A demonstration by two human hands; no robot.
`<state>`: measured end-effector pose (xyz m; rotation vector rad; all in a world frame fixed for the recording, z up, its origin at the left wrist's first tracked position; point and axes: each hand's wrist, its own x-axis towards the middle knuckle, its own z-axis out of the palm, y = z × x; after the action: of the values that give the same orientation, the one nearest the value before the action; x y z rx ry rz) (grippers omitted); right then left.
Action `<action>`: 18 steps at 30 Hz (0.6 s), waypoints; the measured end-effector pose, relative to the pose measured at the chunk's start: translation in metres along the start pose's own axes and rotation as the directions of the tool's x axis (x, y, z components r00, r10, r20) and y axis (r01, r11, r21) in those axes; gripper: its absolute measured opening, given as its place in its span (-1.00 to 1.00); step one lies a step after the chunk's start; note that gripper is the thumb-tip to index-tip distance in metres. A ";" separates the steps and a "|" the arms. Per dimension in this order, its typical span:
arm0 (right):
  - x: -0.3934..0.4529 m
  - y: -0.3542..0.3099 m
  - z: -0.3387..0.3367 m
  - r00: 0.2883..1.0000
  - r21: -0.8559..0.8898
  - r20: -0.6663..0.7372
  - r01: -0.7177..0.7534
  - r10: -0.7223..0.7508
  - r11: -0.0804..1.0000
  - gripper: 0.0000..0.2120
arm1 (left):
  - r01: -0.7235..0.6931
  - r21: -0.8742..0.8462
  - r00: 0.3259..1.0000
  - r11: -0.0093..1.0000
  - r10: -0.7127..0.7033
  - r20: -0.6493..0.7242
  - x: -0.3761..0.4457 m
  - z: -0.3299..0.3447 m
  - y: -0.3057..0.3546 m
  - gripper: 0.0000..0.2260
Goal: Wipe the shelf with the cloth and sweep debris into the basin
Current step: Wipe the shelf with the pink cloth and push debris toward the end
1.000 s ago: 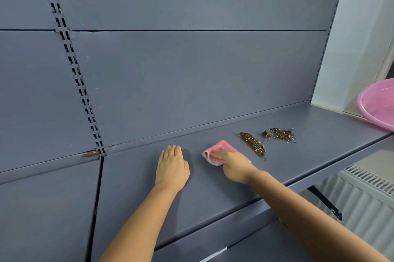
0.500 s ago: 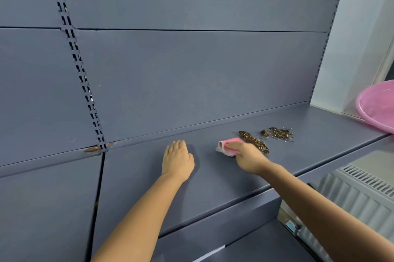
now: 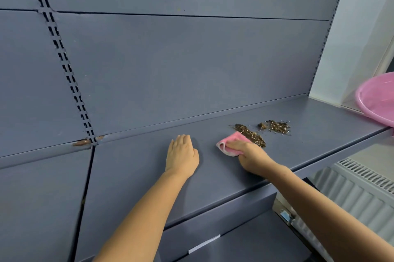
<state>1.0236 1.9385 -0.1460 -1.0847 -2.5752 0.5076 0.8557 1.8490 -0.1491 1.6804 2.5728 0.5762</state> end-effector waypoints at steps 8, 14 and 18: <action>0.005 0.045 -0.025 0.995 0.004 0.011 -0.095 0.095 0.995 -0.59 | -0.007 0.037 1.000 0.999 0.007 0.004 -0.001 0.002 0.001 -0.58; 0.001 0.056 -0.049 0.989 0.056 -0.083 -0.114 0.119 0.992 -0.66 | 0.014 0.039 1.000 0.999 -0.014 -0.001 0.008 -0.004 0.016 -0.63; 0.003 0.030 -0.042 0.991 0.068 -0.122 -0.053 0.061 0.996 -0.65 | 0.008 0.031 1.000 0.999 -0.008 0.002 0.010 0.000 0.024 -0.66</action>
<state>1.0573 1.9686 -0.1209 -1.1331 -2.4107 0.5166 0.8728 1.8667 -0.1393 1.6776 2.5990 0.5372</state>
